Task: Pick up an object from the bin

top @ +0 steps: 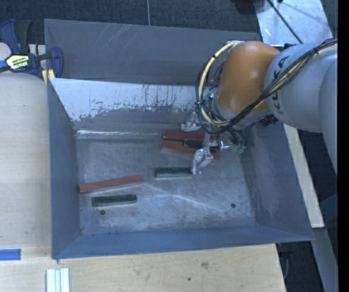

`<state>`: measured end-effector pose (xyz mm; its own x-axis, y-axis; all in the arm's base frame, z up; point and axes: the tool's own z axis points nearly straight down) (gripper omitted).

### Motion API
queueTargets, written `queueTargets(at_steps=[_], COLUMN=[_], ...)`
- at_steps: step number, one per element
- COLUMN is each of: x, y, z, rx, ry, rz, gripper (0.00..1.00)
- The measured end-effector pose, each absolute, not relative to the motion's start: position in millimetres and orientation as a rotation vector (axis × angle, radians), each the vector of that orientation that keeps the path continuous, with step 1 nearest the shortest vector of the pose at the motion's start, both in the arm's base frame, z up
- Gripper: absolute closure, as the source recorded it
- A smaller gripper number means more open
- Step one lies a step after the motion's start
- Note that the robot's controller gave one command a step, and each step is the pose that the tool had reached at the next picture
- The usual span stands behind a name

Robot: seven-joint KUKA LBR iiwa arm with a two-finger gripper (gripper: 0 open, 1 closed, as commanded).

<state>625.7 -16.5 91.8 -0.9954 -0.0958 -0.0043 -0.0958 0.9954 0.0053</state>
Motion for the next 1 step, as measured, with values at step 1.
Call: queueTargets(at_steps=[1], x=[628.2], y=[9.6], z=[78.5], rx=[-0.222], ry=[3.118], rz=[-0.009], gripper=[1.0])
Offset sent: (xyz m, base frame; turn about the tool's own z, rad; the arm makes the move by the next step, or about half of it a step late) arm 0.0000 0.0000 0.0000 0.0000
